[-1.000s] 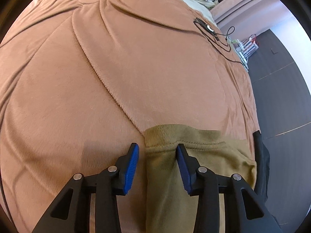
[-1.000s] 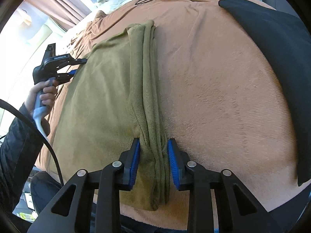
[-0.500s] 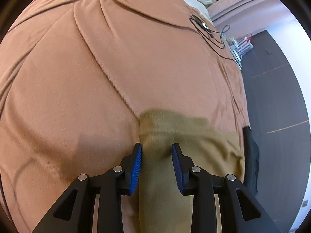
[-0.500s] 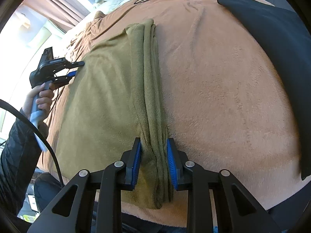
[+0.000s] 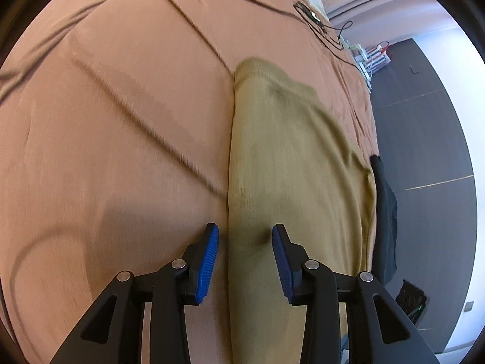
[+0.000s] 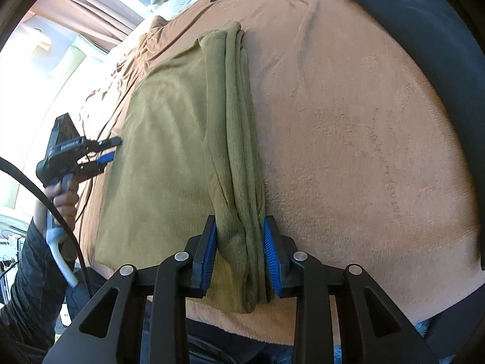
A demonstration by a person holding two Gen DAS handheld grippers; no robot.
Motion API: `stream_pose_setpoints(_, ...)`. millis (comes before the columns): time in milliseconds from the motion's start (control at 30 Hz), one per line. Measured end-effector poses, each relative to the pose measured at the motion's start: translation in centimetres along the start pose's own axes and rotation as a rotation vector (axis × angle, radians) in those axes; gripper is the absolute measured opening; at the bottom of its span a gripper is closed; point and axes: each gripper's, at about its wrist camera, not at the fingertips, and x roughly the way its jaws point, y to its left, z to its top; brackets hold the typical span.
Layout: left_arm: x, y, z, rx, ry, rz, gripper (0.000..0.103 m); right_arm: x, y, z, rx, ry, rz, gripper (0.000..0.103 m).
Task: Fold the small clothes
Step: 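Close both grippers on the end of the shirt strip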
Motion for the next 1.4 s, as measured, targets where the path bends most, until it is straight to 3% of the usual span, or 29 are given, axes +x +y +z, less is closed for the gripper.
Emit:
stream_pose_setpoints(567,-2.3,0.9,-10.5,-0.038,0.060,-0.030,0.037,0.4,0.0,0.0,0.004,0.014,0.017,0.027)
stream_pose_setpoints(667,-2.3,0.9,-11.5,-0.037,0.069,-0.034,0.026,0.5,0.3,0.0,0.007,0.010,0.017,0.027)
stream_pose_setpoints(733,-2.1,0.4,-12.2,0.007,0.088,0.008,0.016,0.4,0.4,-0.2,0.005,0.008,0.013,0.025)
stream_pose_setpoints(867,-2.8,0.0,-12.0,0.001,0.095,0.013,0.008,0.2,1.0,-0.6,0.012,0.001,0.014,0.017)
stream_pose_setpoints(1400,-5.3,-0.7,-10.1,0.027,0.085,0.030,0.007,0.4,3.4,-3.6,0.017,0.030,0.064,0.014)
